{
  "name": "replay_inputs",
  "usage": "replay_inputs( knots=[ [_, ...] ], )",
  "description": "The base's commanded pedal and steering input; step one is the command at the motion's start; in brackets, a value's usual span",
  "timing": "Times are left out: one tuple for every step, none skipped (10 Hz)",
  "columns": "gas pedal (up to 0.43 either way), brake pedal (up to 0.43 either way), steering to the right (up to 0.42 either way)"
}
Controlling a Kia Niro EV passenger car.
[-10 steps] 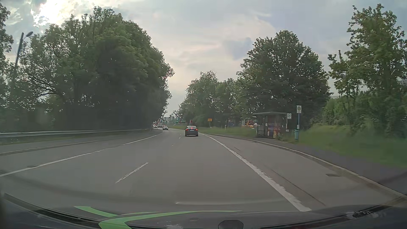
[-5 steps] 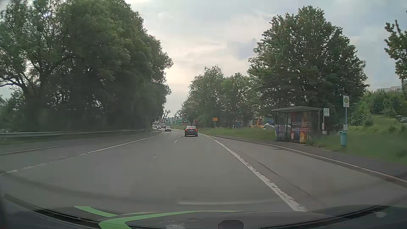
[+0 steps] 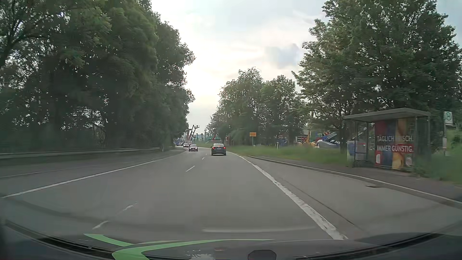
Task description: Follow the waypoints while adhering to traffic rules and regulations
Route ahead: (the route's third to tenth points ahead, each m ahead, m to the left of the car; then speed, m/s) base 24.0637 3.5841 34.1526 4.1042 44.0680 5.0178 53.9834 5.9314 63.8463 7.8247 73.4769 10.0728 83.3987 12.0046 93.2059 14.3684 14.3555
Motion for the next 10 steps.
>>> replay_inputs(
  knots=[
    [0.0,0.0,-0.017],
    [0.0,0.0,-0.017],
    [0.0,0.0,-0.015],
    [0.0,0.0,-0.014],
    [0.0,0.0,-0.012],
    [0.0,0.0,-0.012],
    [0.0,0.0,-0.011],
    [0.0,0.0,-0.011],
    [0.0,0.0,-0.011],
    [0.0,0.0,-0.012]
  ],
)
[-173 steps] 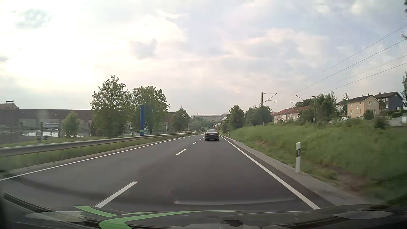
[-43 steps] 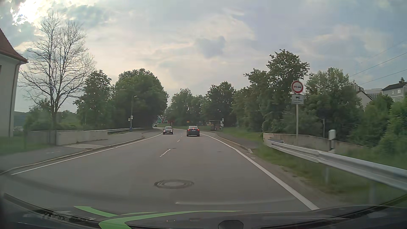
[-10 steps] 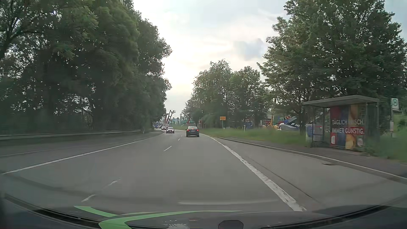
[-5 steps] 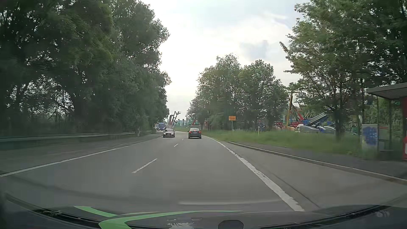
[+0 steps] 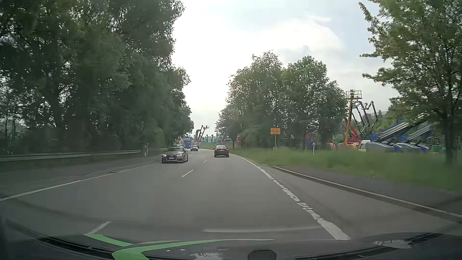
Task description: Follow the waypoints while adhering to traffic rules and regulations
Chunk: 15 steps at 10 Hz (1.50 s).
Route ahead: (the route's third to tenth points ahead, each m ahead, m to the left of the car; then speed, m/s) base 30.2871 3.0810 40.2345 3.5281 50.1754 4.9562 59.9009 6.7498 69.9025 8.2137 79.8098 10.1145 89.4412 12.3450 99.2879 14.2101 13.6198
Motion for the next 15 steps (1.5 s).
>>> replay_inputs(
  knots=[
    [0.0,0.0,-0.011],
    [0.0,0.0,-0.008],
    [0.0,0.0,-0.009],
    [0.0,0.0,-0.008],
    [0.0,0.0,-0.008],
    [0.0,0.0,-0.008],
    [0.0,0.0,-0.008],
    [0.0,0.0,-0.008],
    [0.0,0.0,-0.009],
    [0.0,0.0,-0.008],
    [0.0,0.0,-0.008],
    [0.0,0.0,-0.008],
    [0.0,0.0,-0.008],
    [0.0,0.0,-0.008],
    [0.0,0.0,-0.008]
  ],
)
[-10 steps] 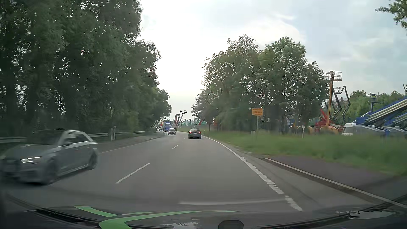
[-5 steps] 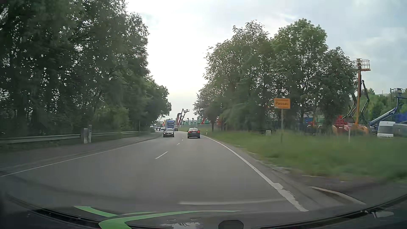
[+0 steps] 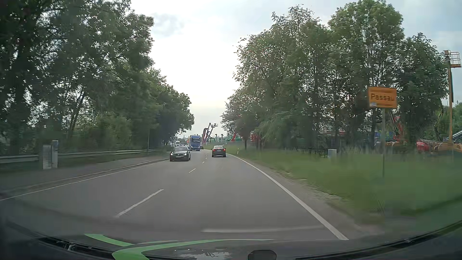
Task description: Follow the waypoints while adhering to traffic rules and regulations
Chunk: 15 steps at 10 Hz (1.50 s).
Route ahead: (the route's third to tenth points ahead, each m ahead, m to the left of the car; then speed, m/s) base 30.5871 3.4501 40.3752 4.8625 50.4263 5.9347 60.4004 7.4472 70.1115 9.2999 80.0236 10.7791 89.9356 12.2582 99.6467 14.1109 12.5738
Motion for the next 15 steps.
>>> replay_inputs(
  knots=[
    [0.0,0.0,-0.008],
    [0.0,0.0,-0.008],
    [0.0,0.0,-0.009],
    [0.0,0.0,-0.009],
    [0.0,0.0,-0.01],
    [0.0,0.0,-0.01],
    [0.039,0.0,-0.011],
    [0.059,0.0,-0.012],
    [0.067,0.0,-0.011],
    [0.067,0.0,-0.011],
    [0.067,0.0,-0.011],
    [0.067,0.0,-0.012],
    [0.067,0.0,-0.012],
    [0.067,0.0,-0.012],
    [0.067,0.0,-0.012]
  ],
)
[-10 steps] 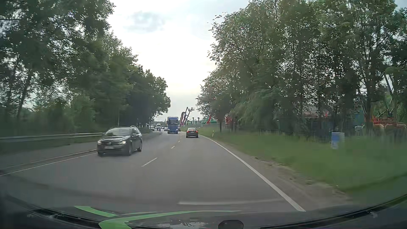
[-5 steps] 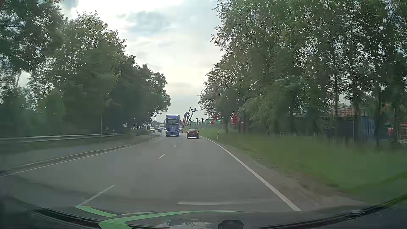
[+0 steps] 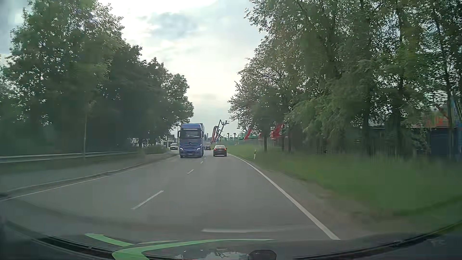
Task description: Follow the waypoints while adhering to traffic rules and regulations
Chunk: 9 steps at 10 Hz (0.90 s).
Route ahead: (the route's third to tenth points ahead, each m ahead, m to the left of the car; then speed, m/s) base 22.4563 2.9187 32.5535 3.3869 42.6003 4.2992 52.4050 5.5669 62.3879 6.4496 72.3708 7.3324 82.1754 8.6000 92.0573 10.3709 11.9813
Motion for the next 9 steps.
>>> replay_inputs(
  knots=[
    [0.067,0.0,-0.012],
    [0.067,0.0,-0.012],
    [0.059,0.0,-0.012],
    [0.059,0.0,-0.012],
    [0.039,0.0,-0.012],
    [0.0,0.0,-0.011],
    [0.0,0.0,-0.011],
    [0.0,0.0,-0.011],
    [0.0,0.0,-0.011]
  ],
)
